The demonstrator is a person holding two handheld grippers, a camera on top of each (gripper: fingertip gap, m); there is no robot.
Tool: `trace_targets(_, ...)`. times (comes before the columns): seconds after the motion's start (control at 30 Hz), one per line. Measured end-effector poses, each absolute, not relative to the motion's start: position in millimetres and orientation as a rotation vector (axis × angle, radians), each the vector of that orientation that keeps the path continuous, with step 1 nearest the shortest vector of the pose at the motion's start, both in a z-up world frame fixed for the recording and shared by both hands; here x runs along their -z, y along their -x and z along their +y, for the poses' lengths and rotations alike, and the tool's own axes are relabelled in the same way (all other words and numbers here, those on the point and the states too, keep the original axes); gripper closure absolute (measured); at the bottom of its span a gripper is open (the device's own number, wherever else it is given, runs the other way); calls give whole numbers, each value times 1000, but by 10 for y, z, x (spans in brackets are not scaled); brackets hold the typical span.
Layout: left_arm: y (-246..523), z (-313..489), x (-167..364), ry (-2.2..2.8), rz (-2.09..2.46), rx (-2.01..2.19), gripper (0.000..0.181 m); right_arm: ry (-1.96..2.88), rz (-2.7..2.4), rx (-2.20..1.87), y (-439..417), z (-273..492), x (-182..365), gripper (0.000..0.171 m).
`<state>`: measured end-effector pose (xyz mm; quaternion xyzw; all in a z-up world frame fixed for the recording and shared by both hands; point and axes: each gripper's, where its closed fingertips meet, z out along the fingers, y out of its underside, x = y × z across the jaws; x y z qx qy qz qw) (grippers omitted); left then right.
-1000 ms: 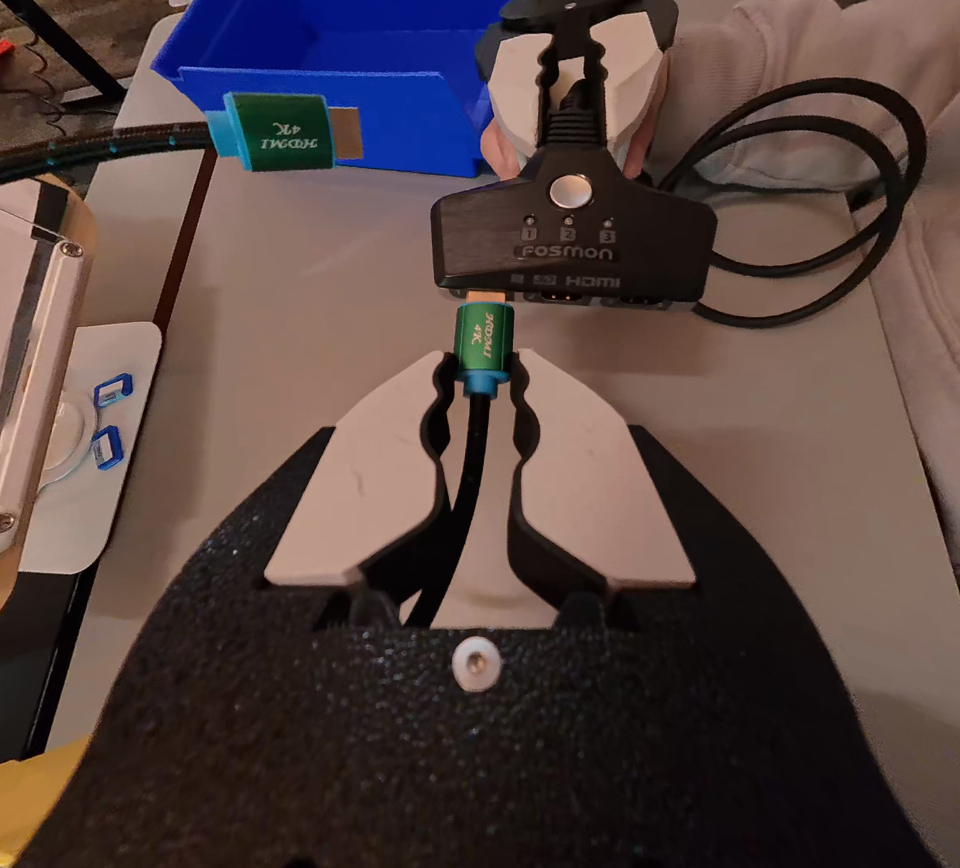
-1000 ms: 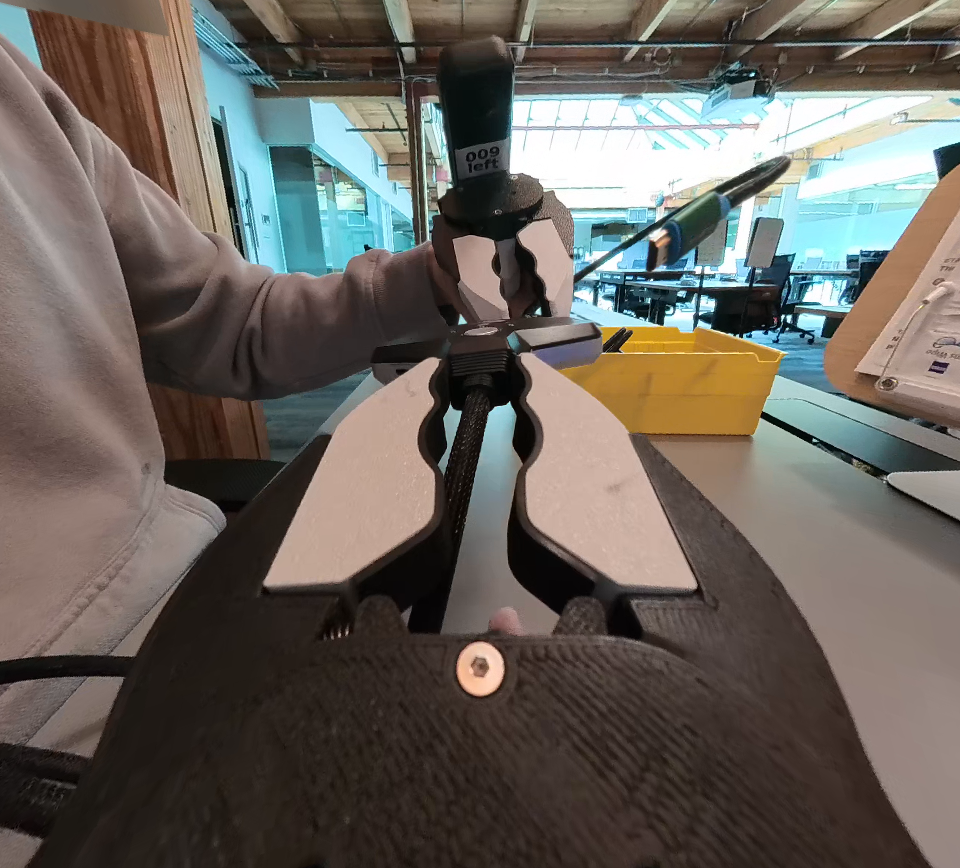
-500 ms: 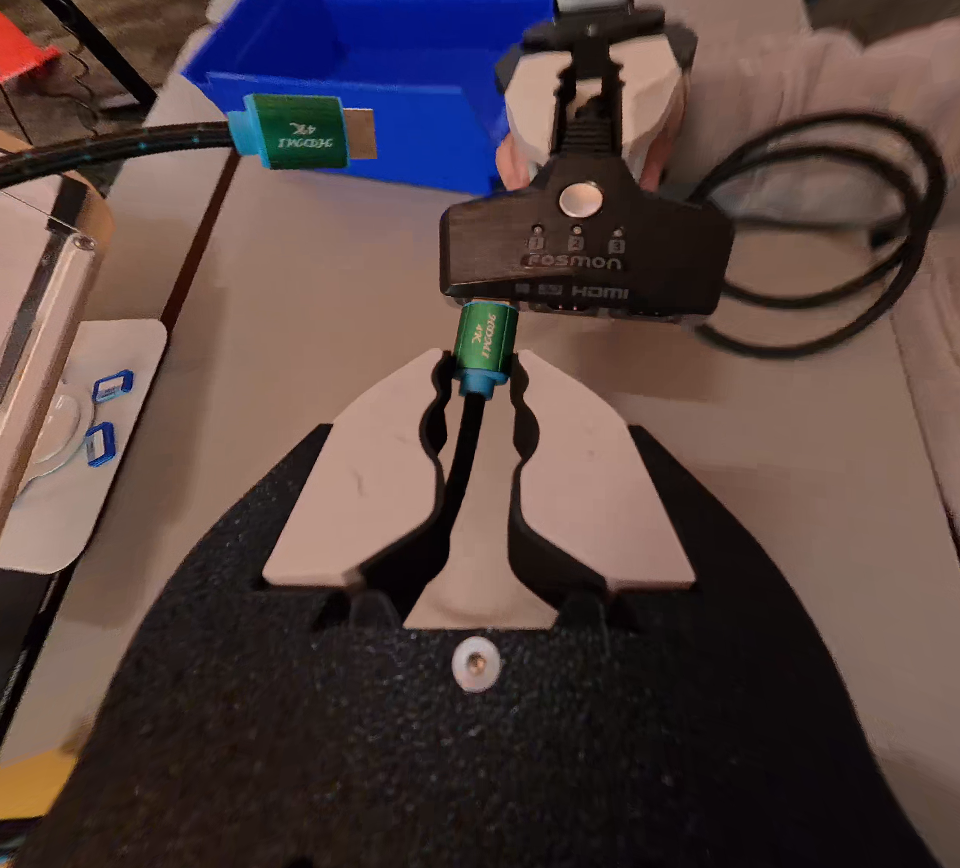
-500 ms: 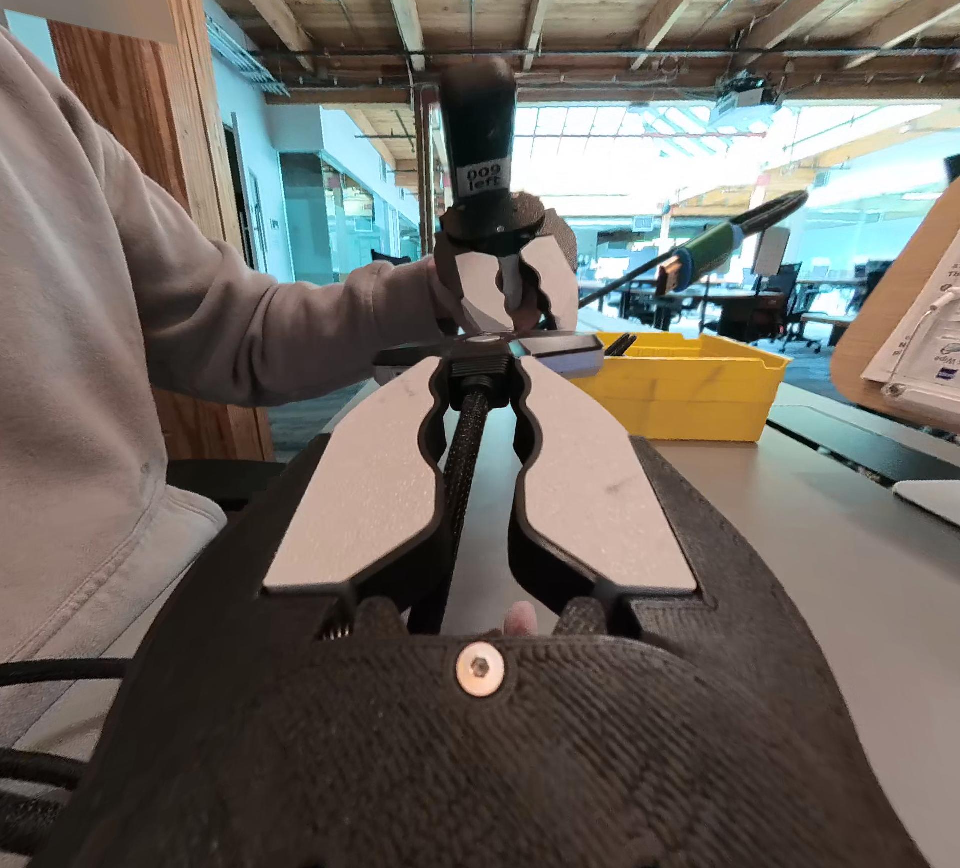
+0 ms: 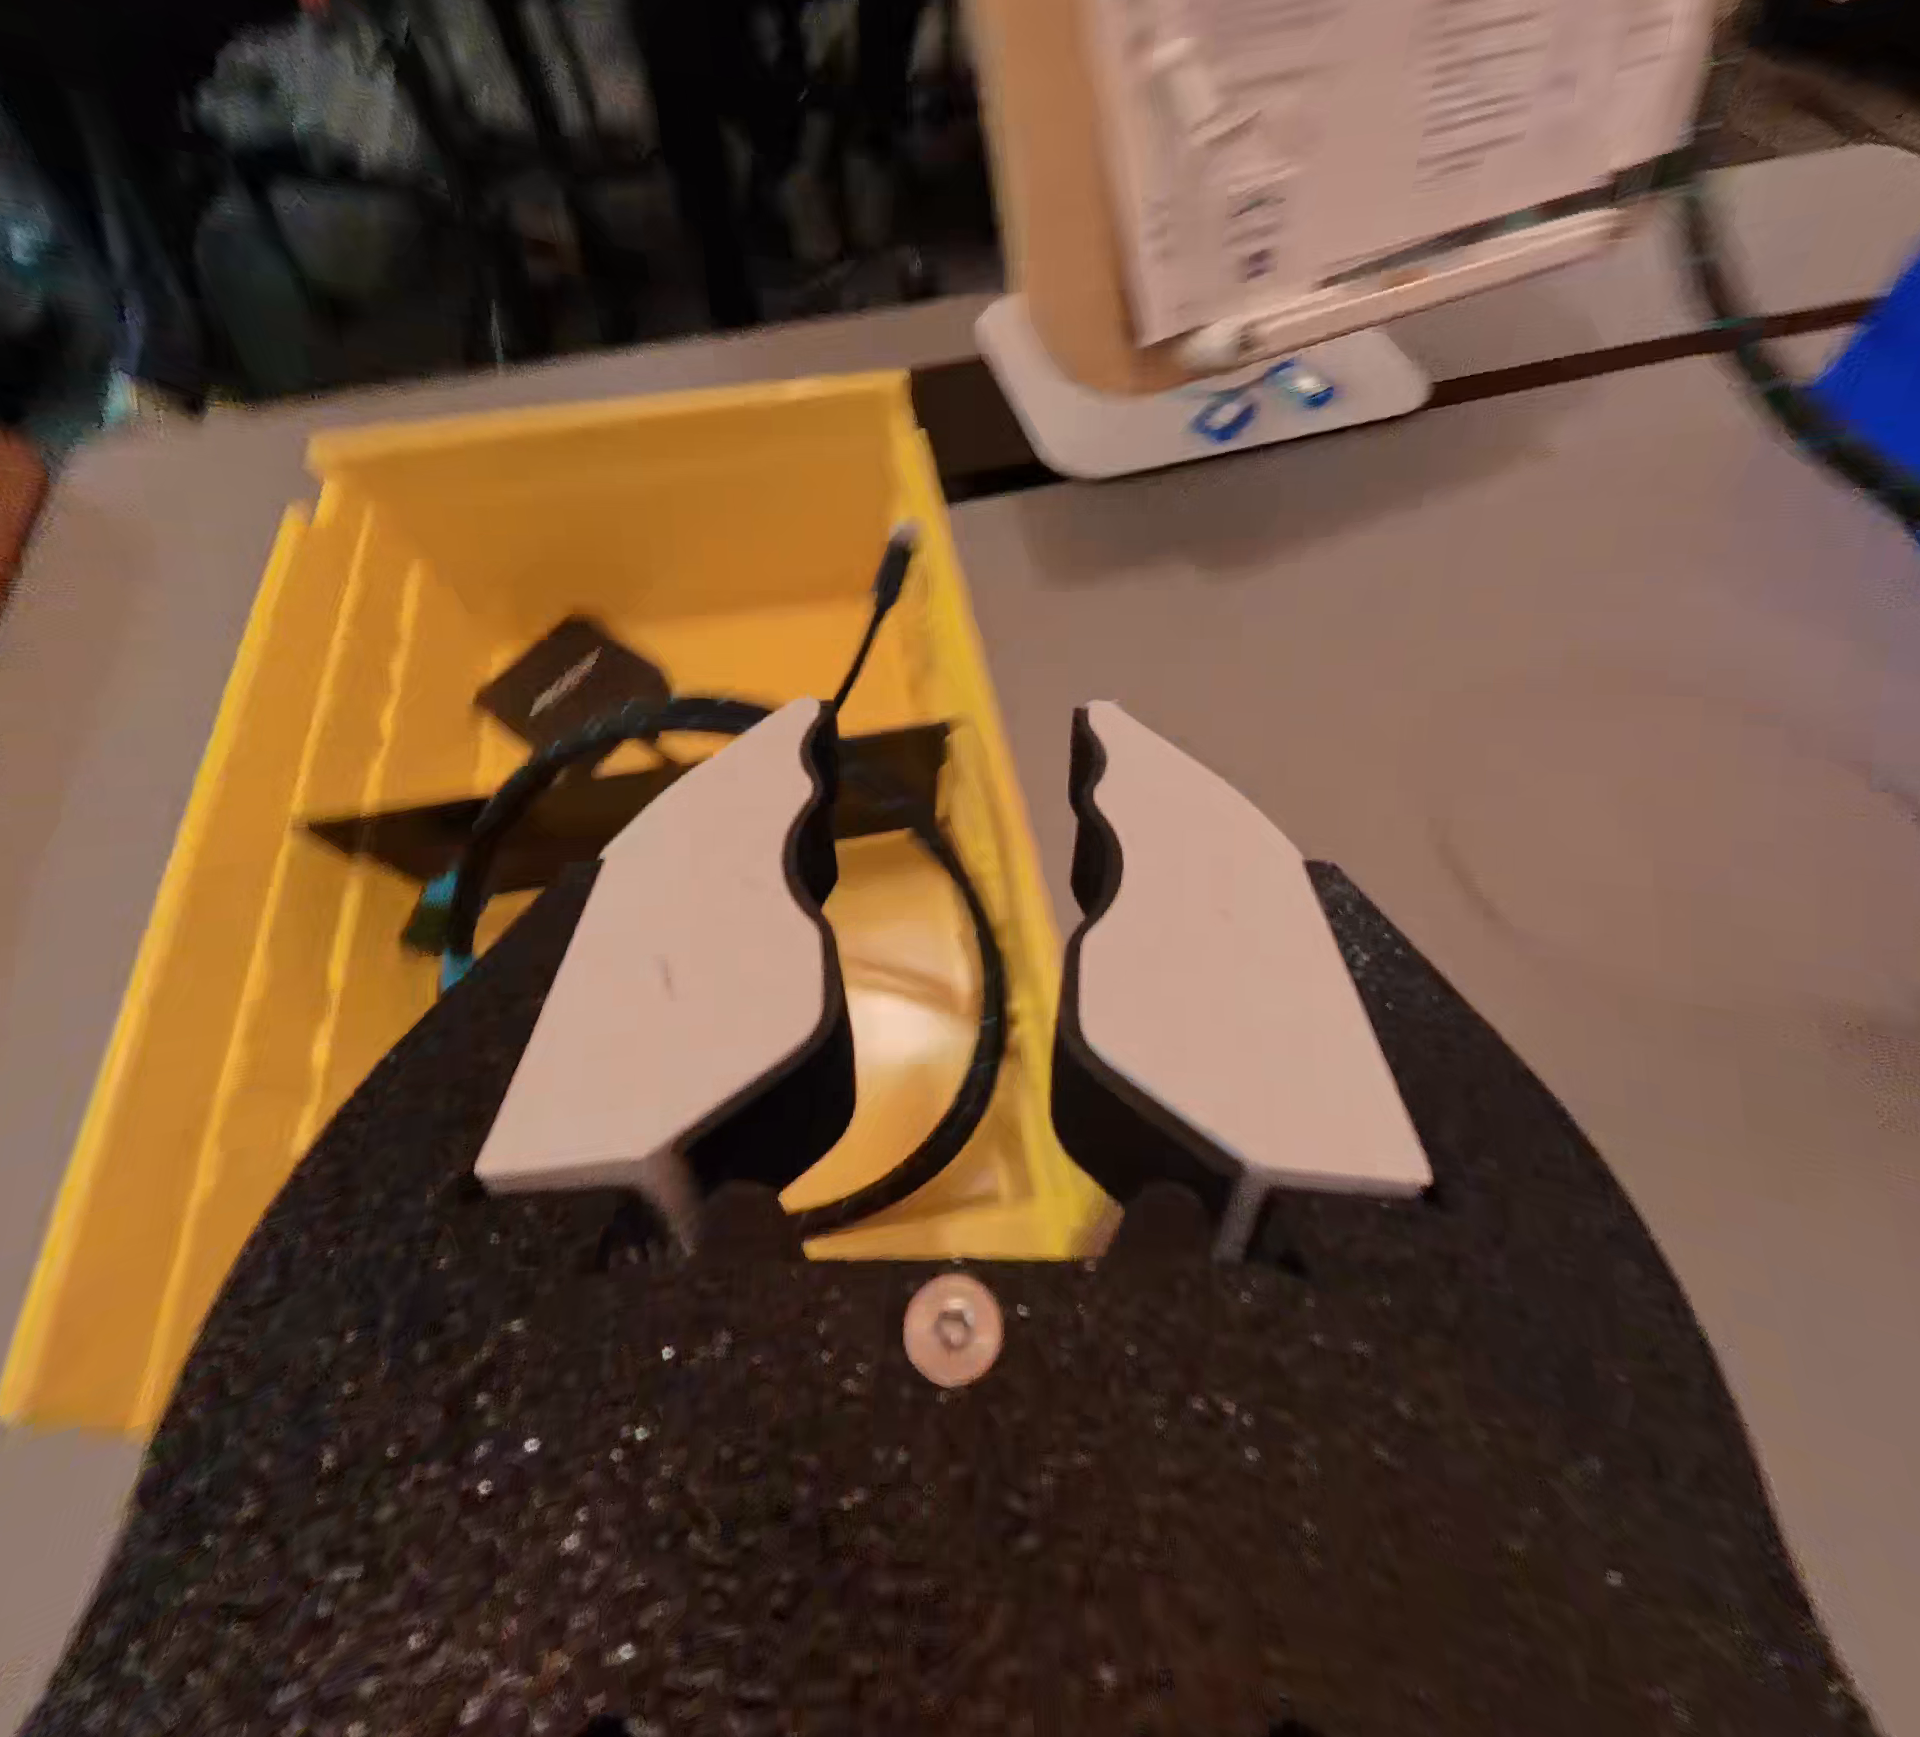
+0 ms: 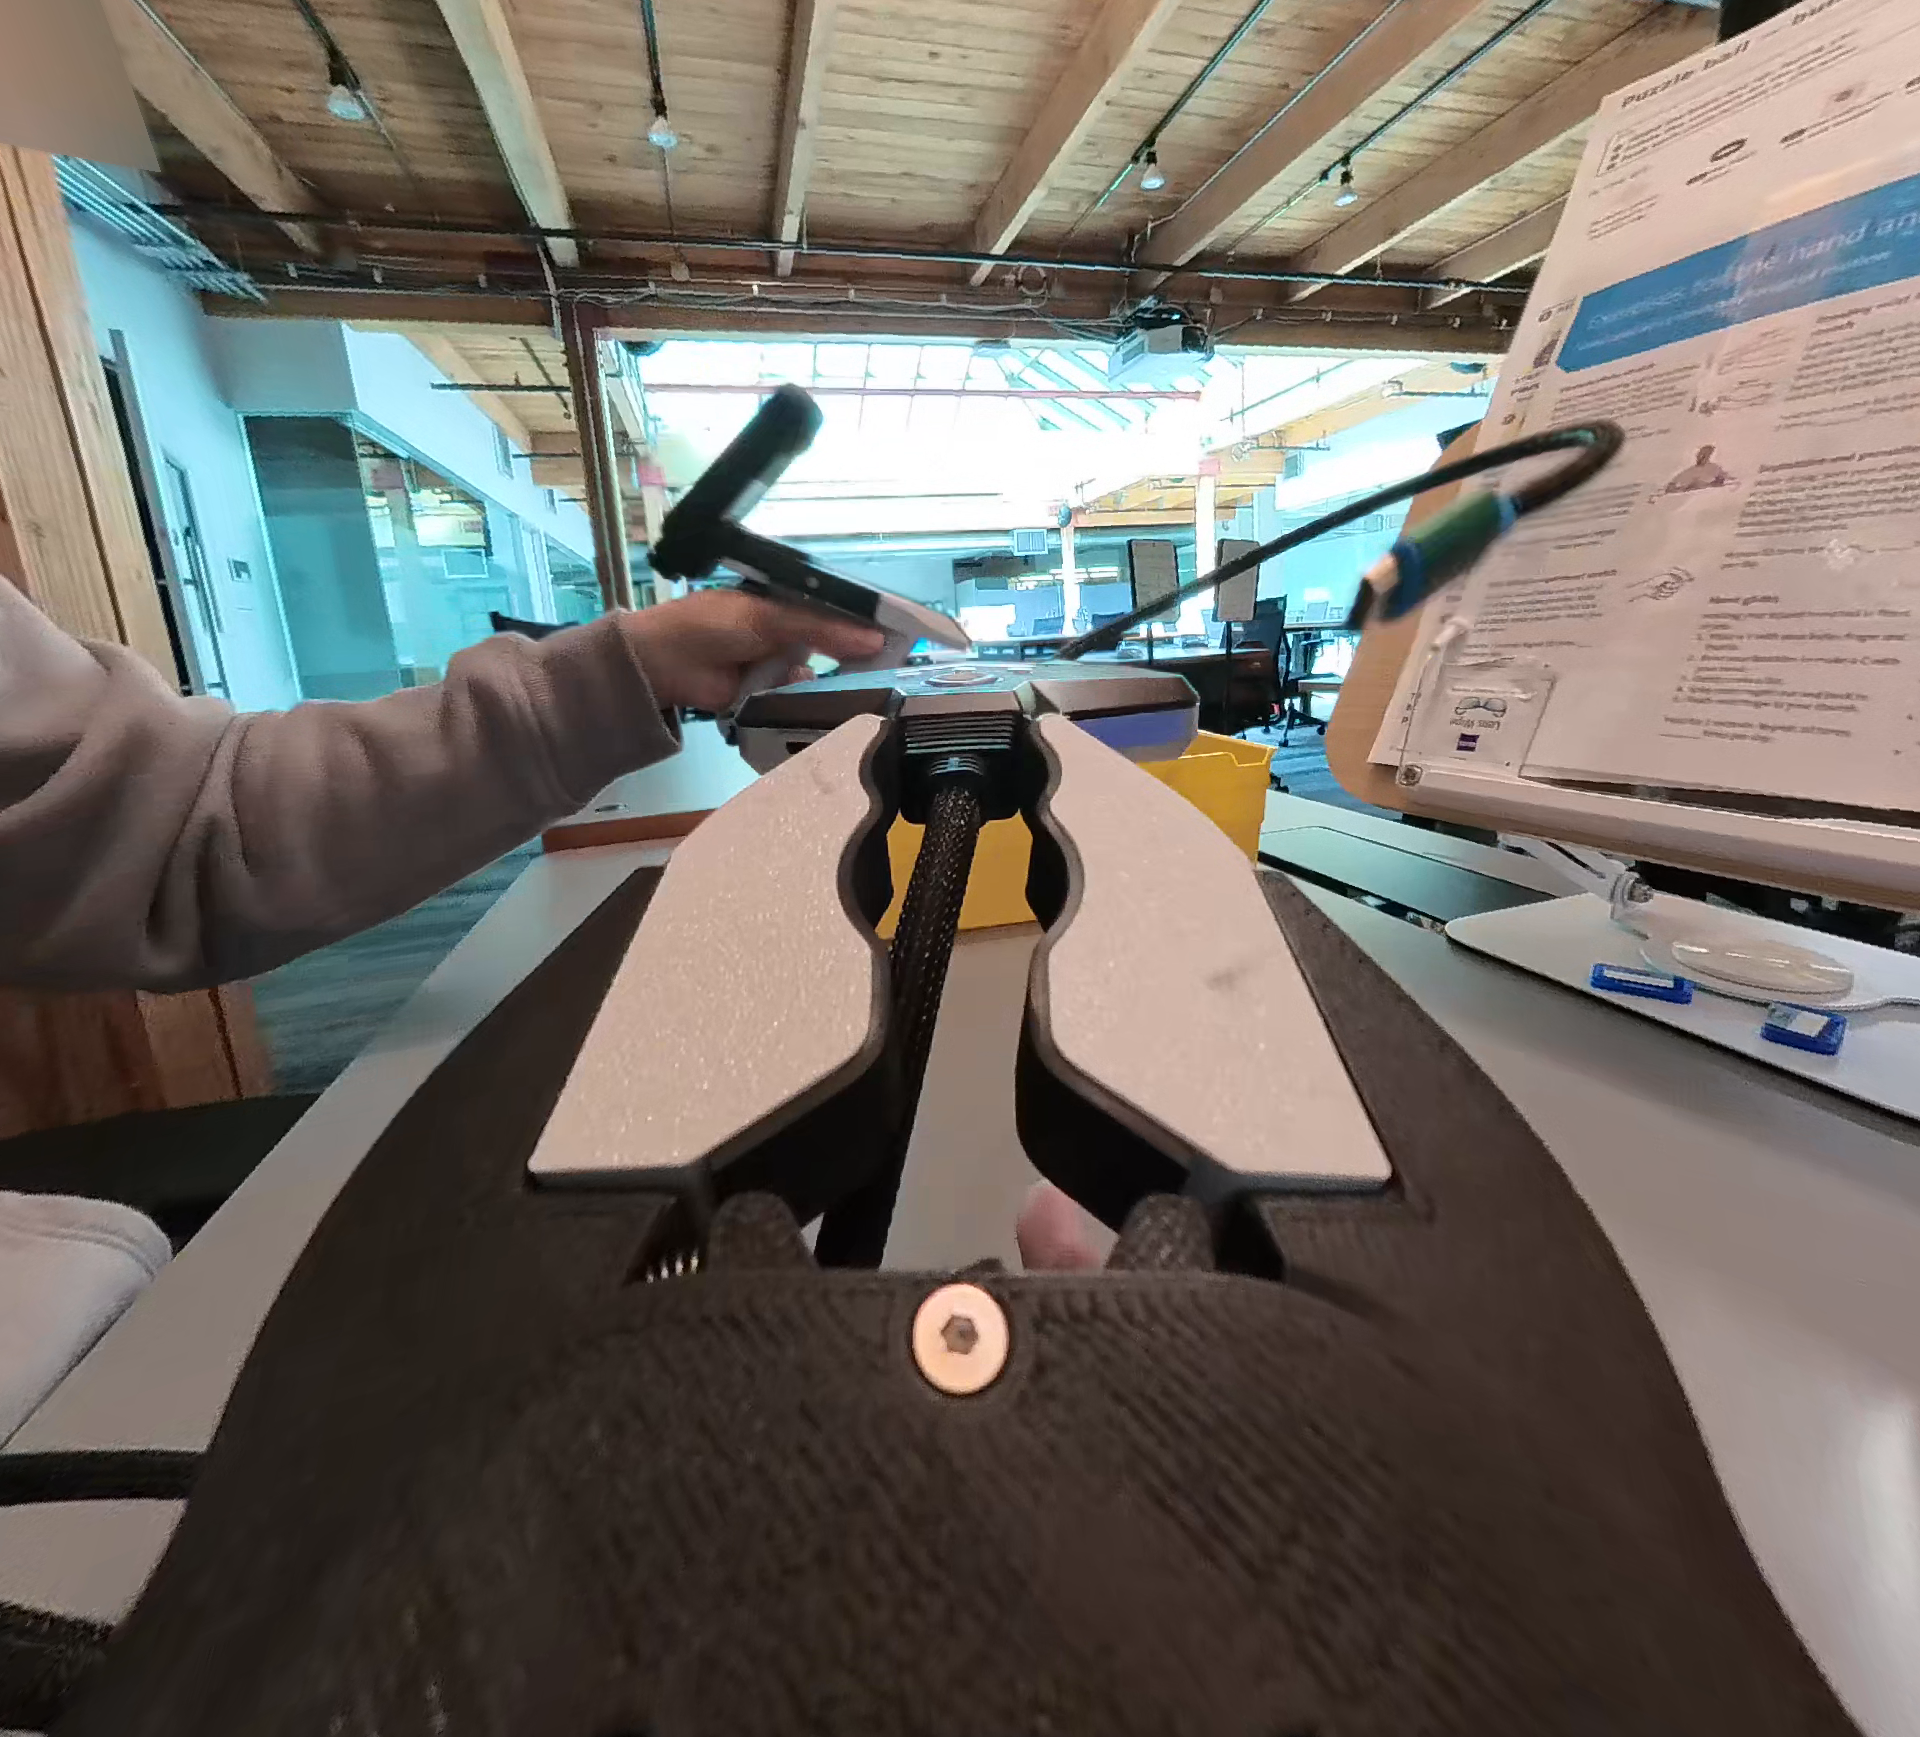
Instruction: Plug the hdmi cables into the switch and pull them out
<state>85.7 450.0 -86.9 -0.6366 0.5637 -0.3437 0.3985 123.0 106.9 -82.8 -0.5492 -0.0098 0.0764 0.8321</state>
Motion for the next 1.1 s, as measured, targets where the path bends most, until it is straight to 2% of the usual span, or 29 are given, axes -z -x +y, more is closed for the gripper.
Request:
trace_targets(0.1, -840, 4792, 1168, 1792, 1336, 980, 148, 1184, -40, -165, -1188, 1103, 849, 150)
trace_targets(0.3, -993, 4747, 1458, 1944, 1287, 1213, 155, 1205, -50, -177, -1166, 1127, 889, 150)
trace_targets(0.37, -995, 4733, 1555, 1991, 1304, 1220, 169, 1207, -52, -175, -1167, 1121, 892, 150)
trace_targets(0.4, -993, 4730, 1561, 1989, 1304, 1234, 170, 1205, -53, -175, -1167, 1116, 887, 150)
trace_targets(0.57, -811, 4821, 1334, 1902, 1268, 1201, 172, 1209, -51, -171, -1179, 1111, 894, 150)
trace_targets(0.77, -401, 4740, 557, 1669, 1286, 1124, 173, 1180, -40, -190, -1193, 1084, 855, 150)
trace_targets(0.93, -291, 3921, 128, 1173, 1678, 1065, 175, 1115, -51, -195, -1189, 989, 754, 150)
trace_targets(1.03, -240, 3341, 367, 857, 1996, 902, 176, 1058, -38, -168, -1253, 862, 669, 150)
trace_targets(1.1, -196, 3038, 708, 668, 2176, 787, 176, 1053, 9, -134, -1356, 803, 661, 150)
